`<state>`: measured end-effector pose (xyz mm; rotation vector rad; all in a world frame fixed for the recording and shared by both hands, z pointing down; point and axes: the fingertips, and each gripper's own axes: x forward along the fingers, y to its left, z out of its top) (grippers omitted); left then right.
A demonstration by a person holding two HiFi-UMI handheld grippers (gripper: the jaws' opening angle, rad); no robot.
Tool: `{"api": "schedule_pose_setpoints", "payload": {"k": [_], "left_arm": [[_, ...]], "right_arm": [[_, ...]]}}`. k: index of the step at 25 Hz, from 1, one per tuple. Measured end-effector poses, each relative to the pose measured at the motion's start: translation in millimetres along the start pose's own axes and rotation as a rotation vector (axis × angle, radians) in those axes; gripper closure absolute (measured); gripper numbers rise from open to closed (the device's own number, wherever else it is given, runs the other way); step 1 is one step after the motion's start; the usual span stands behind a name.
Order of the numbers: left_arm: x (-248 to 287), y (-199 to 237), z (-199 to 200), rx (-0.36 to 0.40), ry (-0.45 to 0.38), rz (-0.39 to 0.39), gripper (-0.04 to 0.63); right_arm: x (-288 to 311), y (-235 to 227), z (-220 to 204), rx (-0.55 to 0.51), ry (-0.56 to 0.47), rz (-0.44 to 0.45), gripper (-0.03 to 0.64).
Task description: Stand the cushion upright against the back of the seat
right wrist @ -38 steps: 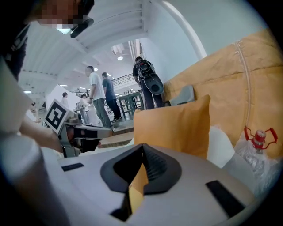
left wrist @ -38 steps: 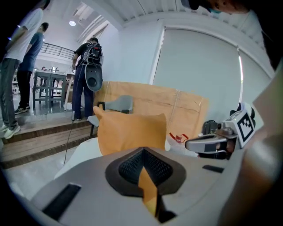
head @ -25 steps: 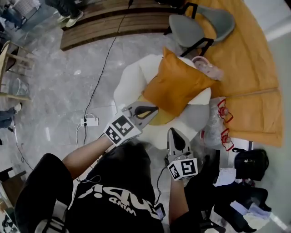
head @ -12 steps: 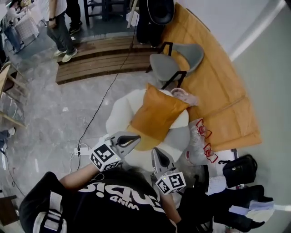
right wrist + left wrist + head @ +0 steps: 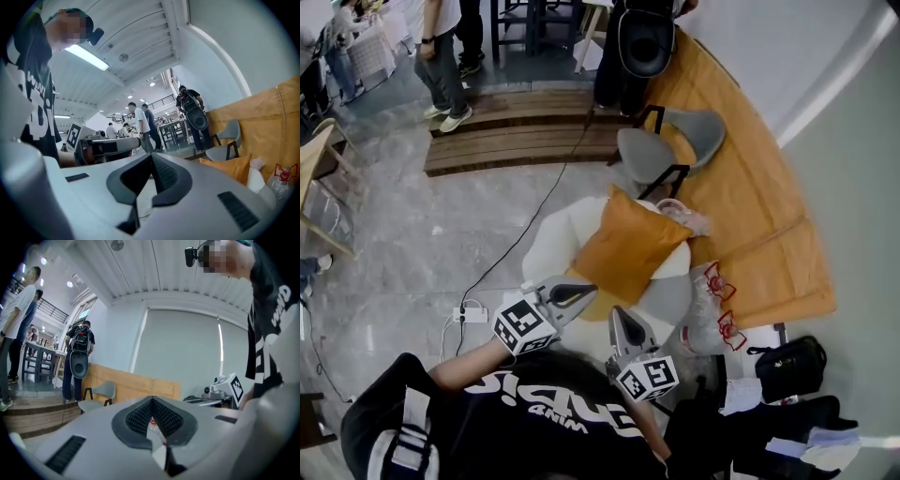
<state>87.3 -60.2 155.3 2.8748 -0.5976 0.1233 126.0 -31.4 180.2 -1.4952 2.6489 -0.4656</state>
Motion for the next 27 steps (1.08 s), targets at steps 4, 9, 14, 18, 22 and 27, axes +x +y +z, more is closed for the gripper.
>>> {"api": "schedule_pose_setpoints", "payload": {"k": [4, 9, 14, 18, 22, 27], "left_arm": [[-4.3, 2.6, 1.9, -0.004, -0.007, 0.013, 0.588], [-4.6, 5.8, 2.2, -0.005, -0.008, 0.027, 0.588], [-2.3, 5.1, 2.3, 0.01, -0.002, 0.04, 0.588], [-1.5, 3.6, -3.5, 0.018, 0.005, 0.049, 0.588], [2.2, -0.8, -7.2, 0.015, 0.01, 0.045, 0.588], [6.5, 1.5, -8.9, 0.007, 0.016, 0.046, 0.588]], "right_arm": [[2.3, 1.3, 3.5, -0.015, 0.005, -0.004, 0.595], [2.7, -1.6, 8.8, -0.041, -0.003, -0.014, 0.596], [4.7, -9.1, 11.4, -0.049, -0.002, -0.049, 0.596], [9.1, -10.5, 6.5, -0.065, 0.01, -0.085, 0.597], [13.2, -13.0, 5.8, -0.084, 0.017, -0.12, 0.596], [18.1, -21.8, 6.6, -0.091, 0.019, -0.145, 0.596]]}}
